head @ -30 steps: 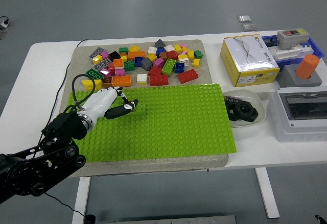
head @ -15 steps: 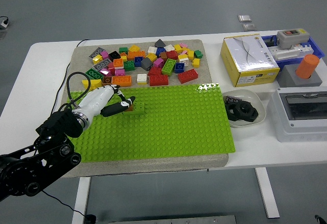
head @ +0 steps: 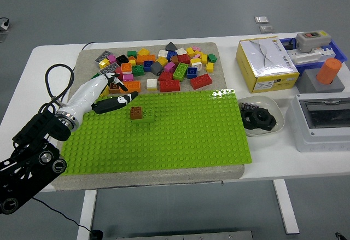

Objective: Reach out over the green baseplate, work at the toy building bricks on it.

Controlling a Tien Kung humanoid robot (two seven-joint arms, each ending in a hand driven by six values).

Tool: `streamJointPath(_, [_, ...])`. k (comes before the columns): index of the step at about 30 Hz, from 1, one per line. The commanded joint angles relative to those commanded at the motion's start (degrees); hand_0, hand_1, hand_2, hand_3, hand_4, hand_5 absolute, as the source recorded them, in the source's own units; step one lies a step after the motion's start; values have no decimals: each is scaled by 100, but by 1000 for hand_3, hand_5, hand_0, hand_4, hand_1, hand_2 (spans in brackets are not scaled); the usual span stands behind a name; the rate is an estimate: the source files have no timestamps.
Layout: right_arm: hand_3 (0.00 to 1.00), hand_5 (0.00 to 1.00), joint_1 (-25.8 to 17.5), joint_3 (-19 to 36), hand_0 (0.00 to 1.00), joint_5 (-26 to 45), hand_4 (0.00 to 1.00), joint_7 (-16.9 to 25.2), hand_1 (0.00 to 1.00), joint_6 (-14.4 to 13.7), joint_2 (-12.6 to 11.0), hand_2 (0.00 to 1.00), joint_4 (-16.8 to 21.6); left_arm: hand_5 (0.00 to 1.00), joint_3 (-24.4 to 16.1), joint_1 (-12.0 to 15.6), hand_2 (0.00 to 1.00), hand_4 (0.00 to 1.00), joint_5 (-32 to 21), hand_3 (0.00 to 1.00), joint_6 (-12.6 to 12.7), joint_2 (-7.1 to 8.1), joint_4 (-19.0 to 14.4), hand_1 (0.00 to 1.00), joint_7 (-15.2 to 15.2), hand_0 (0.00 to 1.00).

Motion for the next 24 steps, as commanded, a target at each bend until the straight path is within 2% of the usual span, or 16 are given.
streamJointPath(1, [777, 961, -5, -10, 678, 14, 891, 3, 665, 4, 7, 719, 1, 554, -131, 110, 726, 792, -107, 681, 12, 54, -34, 752, -156, 808])
streamJointPath(6, [777, 961, -45, -42, 678, 85, 891, 0, 665, 20, 64, 719, 3, 554, -889, 728, 726, 792, -800, 681, -45, 358, -327, 752, -1064, 808])
streamJointPath(7, [774, 961, -50, -41, 678, 84, 892, -5, 665, 23, 74, 722, 3, 531, -1036, 838, 718, 793, -956, 698, -69, 400, -380, 724, -1240, 771])
streamJointPath(10, [774, 961, -61, -25, 678, 49, 892, -36, 665, 31, 118, 722, 6, 531, -1513, 1191, 718, 793, -1551, 698, -278, 508, -552, 724, -1774, 771])
streamJointPath(12, [774, 961, -58, -8, 678, 13, 892, -58, 665, 31, 152, 722, 8, 531, -1842, 1358, 718, 793, -1985, 698, -498, 517, -535, 724, -2126, 771])
streamJointPath(13, [771, 962, -55, -2, 677, -1, 891, -68, 665, 31, 171, 724, 10, 538, -2010, 1411, 704, 808, -2213, 681, -628, 511, -492, 697, -2299, 720])
streamJointPath(18, [771, 962, -53, 24, 677, -35, 891, -108, 665, 18, 275, 724, 28, 538, -2696, 1481, 704, 808, -3278, 681, -1231, 537, -208, 697, -2971, 720])
streamJointPath(19, [773, 972, -55, 31, 677, -44, 892, -118, 665, 18, 295, 739, 32, 541, -2801, 1490, 666, 813, -3473, 670, -1319, 558, -157, 663, -3061, 680])
streamJointPath(24, [773, 972, -66, 80, 677, -139, 892, -202, 665, 42, 373, 739, 52, 541, -3094, 1568, 666, 813, -4465, 670, -1543, 628, 115, 663, -3165, 680])
